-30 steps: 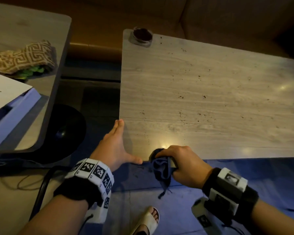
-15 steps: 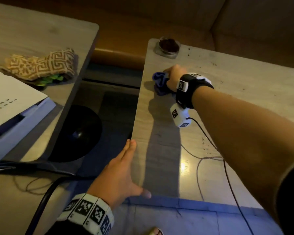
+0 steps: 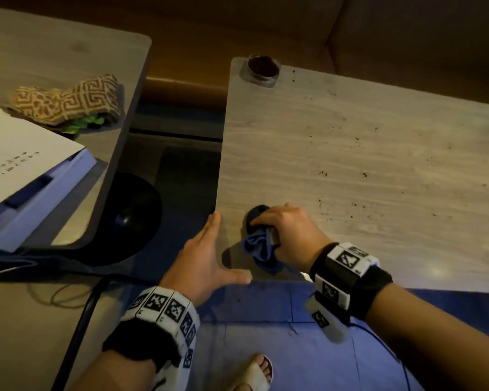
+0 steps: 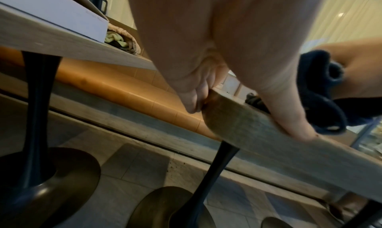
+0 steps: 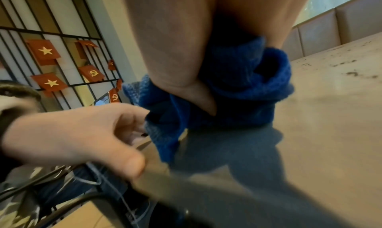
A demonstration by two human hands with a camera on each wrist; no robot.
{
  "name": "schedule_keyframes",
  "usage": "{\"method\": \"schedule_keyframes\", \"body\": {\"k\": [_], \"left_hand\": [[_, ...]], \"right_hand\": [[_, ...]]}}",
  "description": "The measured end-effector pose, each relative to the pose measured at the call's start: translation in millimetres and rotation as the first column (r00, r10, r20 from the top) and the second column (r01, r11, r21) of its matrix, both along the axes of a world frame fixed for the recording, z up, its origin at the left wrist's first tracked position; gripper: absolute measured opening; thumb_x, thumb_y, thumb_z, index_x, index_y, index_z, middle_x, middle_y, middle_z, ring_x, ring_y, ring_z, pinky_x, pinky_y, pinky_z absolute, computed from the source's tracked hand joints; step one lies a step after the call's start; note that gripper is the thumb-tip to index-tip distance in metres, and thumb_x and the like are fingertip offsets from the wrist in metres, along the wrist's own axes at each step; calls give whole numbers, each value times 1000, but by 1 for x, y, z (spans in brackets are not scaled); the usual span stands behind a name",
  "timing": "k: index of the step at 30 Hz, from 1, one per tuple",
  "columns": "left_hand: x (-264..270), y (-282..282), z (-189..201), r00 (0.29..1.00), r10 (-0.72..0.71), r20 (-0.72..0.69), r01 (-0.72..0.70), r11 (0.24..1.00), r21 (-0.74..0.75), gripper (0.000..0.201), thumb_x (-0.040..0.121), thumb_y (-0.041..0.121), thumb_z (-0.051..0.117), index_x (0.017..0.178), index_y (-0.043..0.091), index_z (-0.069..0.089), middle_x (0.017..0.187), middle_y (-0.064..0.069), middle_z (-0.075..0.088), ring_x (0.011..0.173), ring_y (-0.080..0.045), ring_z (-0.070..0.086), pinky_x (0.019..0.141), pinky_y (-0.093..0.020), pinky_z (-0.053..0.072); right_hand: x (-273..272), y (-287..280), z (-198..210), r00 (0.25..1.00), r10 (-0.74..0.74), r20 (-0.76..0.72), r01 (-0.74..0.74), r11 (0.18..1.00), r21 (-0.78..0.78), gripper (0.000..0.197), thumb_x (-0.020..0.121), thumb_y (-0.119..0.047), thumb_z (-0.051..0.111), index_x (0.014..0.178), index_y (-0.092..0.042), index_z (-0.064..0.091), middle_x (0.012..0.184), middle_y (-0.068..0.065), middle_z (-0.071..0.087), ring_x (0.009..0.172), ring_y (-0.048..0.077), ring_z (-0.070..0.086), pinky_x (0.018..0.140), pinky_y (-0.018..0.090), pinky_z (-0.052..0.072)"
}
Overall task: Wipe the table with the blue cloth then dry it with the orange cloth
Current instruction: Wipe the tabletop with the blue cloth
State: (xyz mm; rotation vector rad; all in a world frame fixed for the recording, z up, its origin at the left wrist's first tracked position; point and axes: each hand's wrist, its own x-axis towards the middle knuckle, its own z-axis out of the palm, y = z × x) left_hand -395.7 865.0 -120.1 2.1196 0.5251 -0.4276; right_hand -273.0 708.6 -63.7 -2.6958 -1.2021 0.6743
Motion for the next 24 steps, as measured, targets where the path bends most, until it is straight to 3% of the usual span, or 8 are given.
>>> {"method": "schedule_keyframes", "body": {"k": [3,6,10,13,15,18,21,24], "left_hand": [[-18,-7,-14,995,52,89,-55,998,37,127,65,60,86,160,31,6,155,1,40,138,-23,43,108,-43,45],[-27,-9,-16,992,47,113,-56,996,73,117,72,51,84,159,31,8,146,-4,50,132,-25,48,105,-45,48],[-36,-2,-9,987,-5,162,-9,997,82,98,78,42,83,156,32,24,141,1,56,131,-22,50,105,-40,47],[-35,8,-14,979,-12,202,-5,997,82,68,80,39,81,140,36,49,125,3,67,120,-21,60,96,-43,53],[-32,12,-19,985,-10,173,-4,996,84,68,79,41,82,139,35,51,126,-1,67,122,-23,59,97,-46,53],[-27,14,-25,992,-11,127,0,996,88,83,74,43,85,147,34,46,130,-7,65,125,-26,57,99,-46,52],[-28,12,-28,991,22,129,-29,998,55,87,71,40,88,147,30,48,128,-12,67,122,-29,60,98,-47,53],[-29,12,-25,987,73,145,-79,996,36,90,65,38,91,145,25,52,127,-11,68,121,-28,62,99,-45,52]], "right_hand": [[-40,-20,-5,1000,-17,15,16,999,44,48,76,-13,68,122,-25,61,121,3,61,100,30,52,82,36,46],[-72,-31,-8,1000,16,15,-17,998,58,47,75,-15,70,120,-26,62,118,1,61,94,27,51,75,26,38],[-73,-30,15,968,32,-250,-14,997,73,41,77,-9,64,114,-25,67,107,0,69,95,18,62,79,29,49],[-21,-5,29,940,-185,-286,258,935,242,23,84,-8,59,102,-17,70,71,-5,68,57,-3,61,50,19,48],[37,27,28,914,-373,-157,404,829,386,19,85,-9,56,98,-17,68,67,2,66,51,6,61,43,23,44],[115,83,15,890,-455,-37,438,829,348,15,86,-13,58,95,-24,63,89,7,67,81,28,65,63,29,45],[142,122,-2,916,-401,-9,400,913,73,18,87,-19,59,104,-25,63,106,9,67,87,30,60,77,36,49],[126,138,-13,968,-241,69,242,970,-7,42,86,-14,63,127,-22,58,123,10,61,110,31,59,94,39,49]]}}
